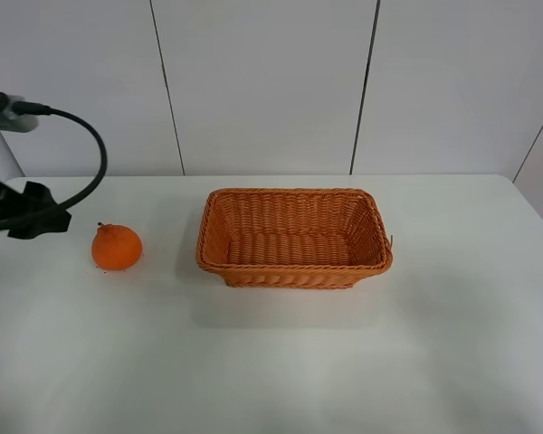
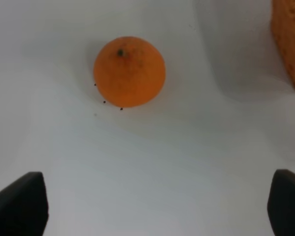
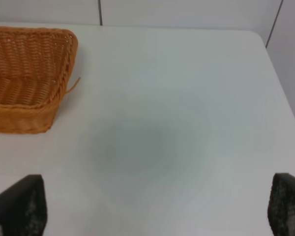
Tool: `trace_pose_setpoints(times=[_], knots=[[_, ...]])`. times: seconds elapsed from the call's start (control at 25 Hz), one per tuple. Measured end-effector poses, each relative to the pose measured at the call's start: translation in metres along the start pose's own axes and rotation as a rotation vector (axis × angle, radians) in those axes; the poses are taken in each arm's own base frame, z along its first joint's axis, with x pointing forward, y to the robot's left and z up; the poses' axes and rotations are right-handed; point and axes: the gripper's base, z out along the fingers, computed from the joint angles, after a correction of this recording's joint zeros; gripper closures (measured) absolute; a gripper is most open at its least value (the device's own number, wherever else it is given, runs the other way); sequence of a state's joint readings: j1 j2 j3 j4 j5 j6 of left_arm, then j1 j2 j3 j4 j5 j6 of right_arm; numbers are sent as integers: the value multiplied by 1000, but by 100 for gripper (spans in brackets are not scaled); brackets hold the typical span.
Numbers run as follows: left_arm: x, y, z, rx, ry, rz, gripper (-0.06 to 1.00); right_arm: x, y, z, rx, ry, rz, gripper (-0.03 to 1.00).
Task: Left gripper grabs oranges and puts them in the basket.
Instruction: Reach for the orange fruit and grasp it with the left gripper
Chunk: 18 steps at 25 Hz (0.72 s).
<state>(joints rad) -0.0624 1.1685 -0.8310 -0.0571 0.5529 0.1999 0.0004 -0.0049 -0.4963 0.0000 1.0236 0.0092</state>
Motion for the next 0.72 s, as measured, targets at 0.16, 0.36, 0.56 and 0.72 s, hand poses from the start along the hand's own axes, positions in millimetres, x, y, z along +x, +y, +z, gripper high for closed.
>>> trace_pose_setpoints(times=[0.16, 0.36, 0.56, 0.72], knots=[[-26, 6, 43, 7, 55, 5, -5, 0, 0, 0, 0, 0, 0, 27], [-44, 11, 103, 25, 161, 13, -5, 0, 0, 0, 0, 0, 0, 27], [-50, 14, 151, 36, 231, 11, -5, 0, 0, 0, 0, 0, 0, 27], [-51, 15, 181, 41, 270, 12, -5, 0, 0, 0, 0, 0, 0, 27]])
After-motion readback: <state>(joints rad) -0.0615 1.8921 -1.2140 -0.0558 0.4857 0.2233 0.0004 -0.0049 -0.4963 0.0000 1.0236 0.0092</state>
